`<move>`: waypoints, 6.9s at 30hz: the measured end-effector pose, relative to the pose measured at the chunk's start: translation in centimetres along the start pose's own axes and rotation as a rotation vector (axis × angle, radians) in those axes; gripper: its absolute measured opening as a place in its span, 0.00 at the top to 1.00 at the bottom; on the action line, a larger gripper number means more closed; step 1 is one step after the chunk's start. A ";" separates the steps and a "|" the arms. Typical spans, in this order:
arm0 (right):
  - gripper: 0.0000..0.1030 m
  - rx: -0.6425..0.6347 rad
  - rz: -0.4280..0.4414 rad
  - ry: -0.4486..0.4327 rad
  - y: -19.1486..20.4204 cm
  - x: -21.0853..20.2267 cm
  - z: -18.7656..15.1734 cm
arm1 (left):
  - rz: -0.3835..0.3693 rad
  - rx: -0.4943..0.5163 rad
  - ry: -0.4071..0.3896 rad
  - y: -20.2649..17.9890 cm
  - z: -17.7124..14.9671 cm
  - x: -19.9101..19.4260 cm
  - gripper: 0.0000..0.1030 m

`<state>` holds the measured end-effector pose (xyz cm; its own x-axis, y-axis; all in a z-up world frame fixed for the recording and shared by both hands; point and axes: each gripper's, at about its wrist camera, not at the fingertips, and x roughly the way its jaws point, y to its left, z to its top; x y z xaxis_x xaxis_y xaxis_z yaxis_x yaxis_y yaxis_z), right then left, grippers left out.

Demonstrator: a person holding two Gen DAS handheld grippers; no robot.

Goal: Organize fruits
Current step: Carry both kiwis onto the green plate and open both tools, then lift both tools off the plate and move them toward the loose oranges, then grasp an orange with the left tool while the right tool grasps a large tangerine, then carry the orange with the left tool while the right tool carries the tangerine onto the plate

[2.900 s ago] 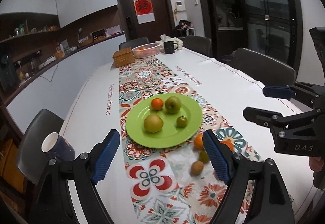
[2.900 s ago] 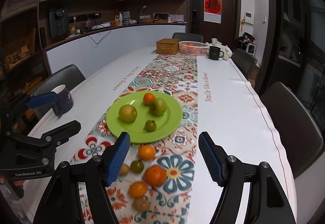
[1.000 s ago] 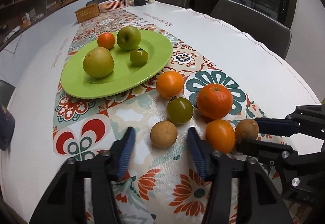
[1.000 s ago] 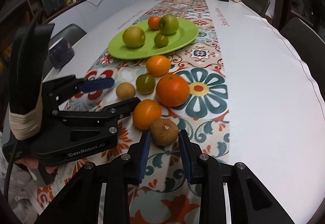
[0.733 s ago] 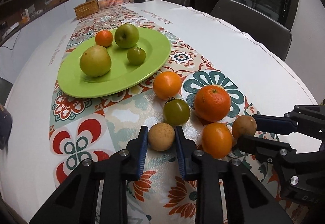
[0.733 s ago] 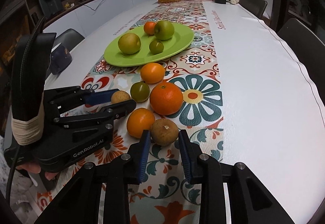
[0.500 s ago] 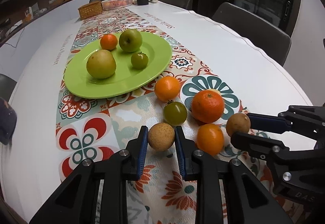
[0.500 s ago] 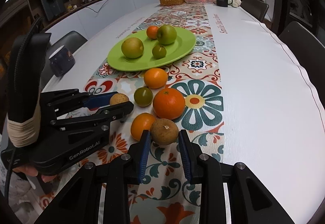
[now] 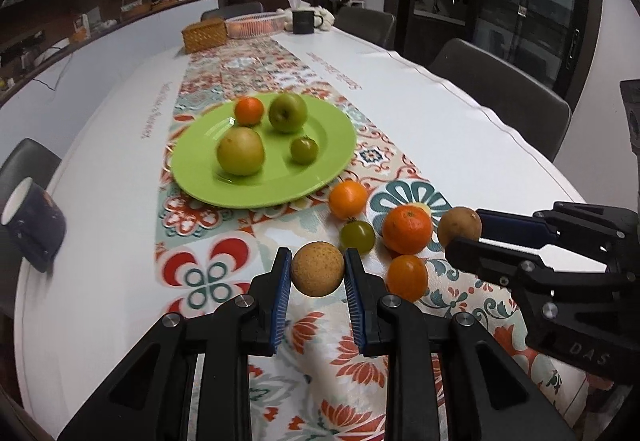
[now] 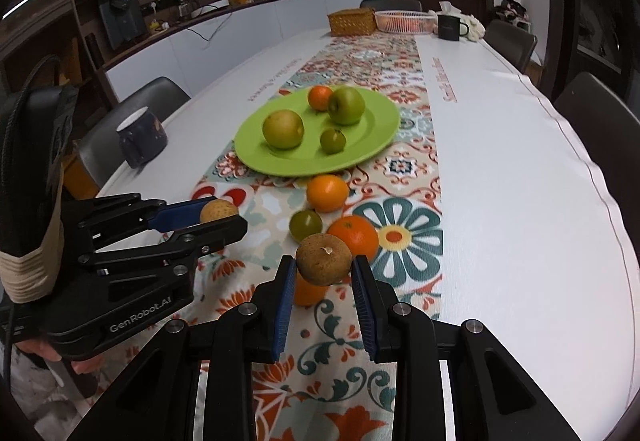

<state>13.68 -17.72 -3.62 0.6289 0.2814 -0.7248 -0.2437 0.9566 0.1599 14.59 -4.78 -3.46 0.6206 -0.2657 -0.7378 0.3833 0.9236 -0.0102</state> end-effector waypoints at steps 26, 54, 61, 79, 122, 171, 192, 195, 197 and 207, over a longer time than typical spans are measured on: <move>0.71 -0.094 0.081 -0.122 2.1 2.4 11.1 | 0.098 -0.003 -0.127 6.1 8.0 -0.7 0.74; 0.64 -0.049 0.014 0.011 -0.7 11.8 15.6 | 0.061 -0.096 0.048 10.4 11.1 8.9 0.58; 0.63 -0.062 -0.021 -0.040 -0.9 8.9 14.4 | 0.126 -0.060 -0.005 8.8 9.7 5.1 0.46; 0.43 -0.122 -0.005 -0.181 -0.8 -1.2 11.0 | 0.194 -0.063 -0.148 3.0 6.6 -4.2 0.27; 0.43 -0.489 0.095 0.115 -4.2 2.4 1.2 | 0.022 0.049 0.103 -6.2 -1.0 4.1 0.37; 0.59 -0.204 0.111 0.174 -2.5 7.4 1.5 | 0.039 -0.111 0.126 -0.6 -2.0 4.0 0.69; 0.59 -0.159 0.069 0.008 -0.3 3.9 5.8 | 0.090 -0.103 -0.001 3.2 2.3 0.9 0.70; 0.59 -0.164 0.068 -0.010 0.1 4.1 7.2 | 0.102 -0.095 -0.017 4.2 3.4 0.9 0.69; 0.59 -0.168 0.065 -0.024 0.3 4.4 8.1 | 0.108 -0.085 -0.024 5.0 4.2 1.1 0.70; 0.59 -0.100 0.015 -0.017 -0.3 7.9 12.1 | 0.119 -0.065 -0.027 8.3 7.9 4.3 0.70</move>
<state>27.68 -14.83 -1.31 0.6370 0.2980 -0.7109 -0.3254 0.9400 0.1025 25.81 -0.43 -1.37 0.6776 -0.1592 -0.7180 0.2611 0.9648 0.0324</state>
